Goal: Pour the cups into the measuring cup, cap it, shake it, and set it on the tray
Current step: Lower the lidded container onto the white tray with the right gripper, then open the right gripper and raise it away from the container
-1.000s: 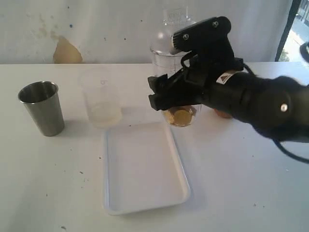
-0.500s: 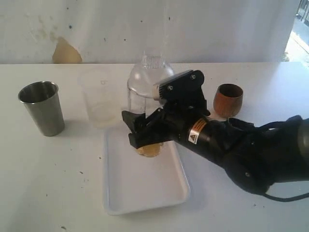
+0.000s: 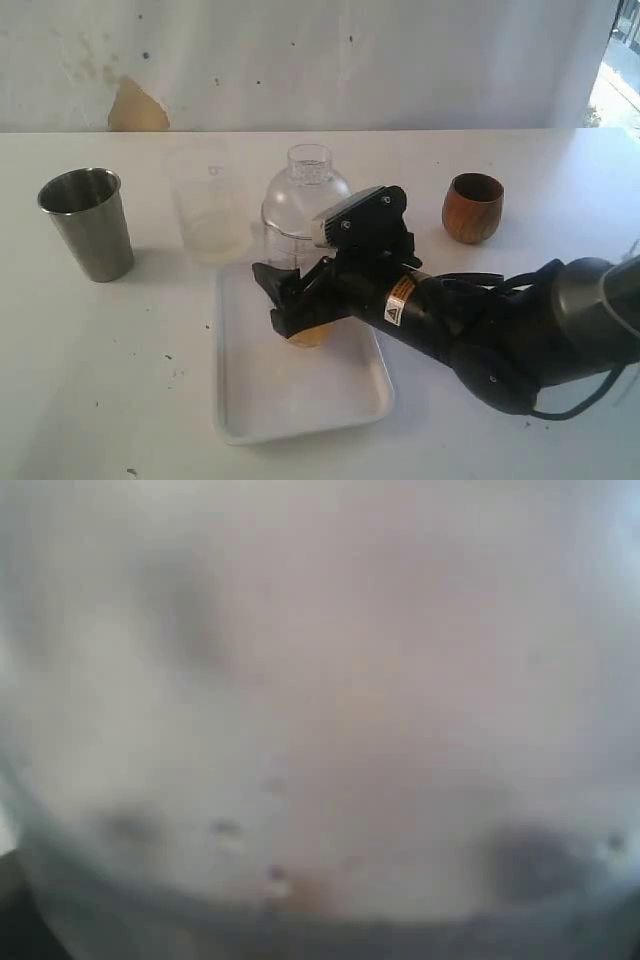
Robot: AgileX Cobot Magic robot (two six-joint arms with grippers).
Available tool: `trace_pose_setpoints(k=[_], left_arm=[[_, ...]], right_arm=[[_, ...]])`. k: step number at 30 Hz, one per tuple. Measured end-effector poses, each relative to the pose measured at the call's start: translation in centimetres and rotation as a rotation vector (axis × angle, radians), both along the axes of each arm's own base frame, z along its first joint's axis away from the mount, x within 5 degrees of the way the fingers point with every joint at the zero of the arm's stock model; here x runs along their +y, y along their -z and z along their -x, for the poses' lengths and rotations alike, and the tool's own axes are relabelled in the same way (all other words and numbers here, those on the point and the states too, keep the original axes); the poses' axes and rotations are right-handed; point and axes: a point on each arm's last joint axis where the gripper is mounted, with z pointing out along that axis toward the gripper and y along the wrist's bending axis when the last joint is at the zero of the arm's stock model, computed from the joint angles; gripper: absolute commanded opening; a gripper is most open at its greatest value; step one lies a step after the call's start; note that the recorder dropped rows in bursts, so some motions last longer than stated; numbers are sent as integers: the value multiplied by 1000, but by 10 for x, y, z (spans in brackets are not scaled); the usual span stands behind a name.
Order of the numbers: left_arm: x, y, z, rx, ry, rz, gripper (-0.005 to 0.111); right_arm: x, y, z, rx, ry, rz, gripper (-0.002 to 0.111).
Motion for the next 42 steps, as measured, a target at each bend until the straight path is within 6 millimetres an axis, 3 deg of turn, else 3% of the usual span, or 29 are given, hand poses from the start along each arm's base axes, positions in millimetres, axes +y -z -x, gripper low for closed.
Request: trace_pose_setpoints(k=[9,12,22,32,35,42], left_arm=[[0,0,0,0,0,0,0],[0,0,0,0,0,0,0],[0,0,0,0,0,0,0],[0,0,0,0,0,0,0],[0,0,0,0,0,0,0],[0,0,0,0,0,0,0]], right_arm=[[4,10,-6,-1,-10,-2,0],[5,11,-6,-16,-17,9,7],[4,15,-6,3,-23,64,83],[5,13,-7,-20,-28,69,85],[5,13,-7,-45,-38,98,100],[3,15,-5,6,-39,154,100]])
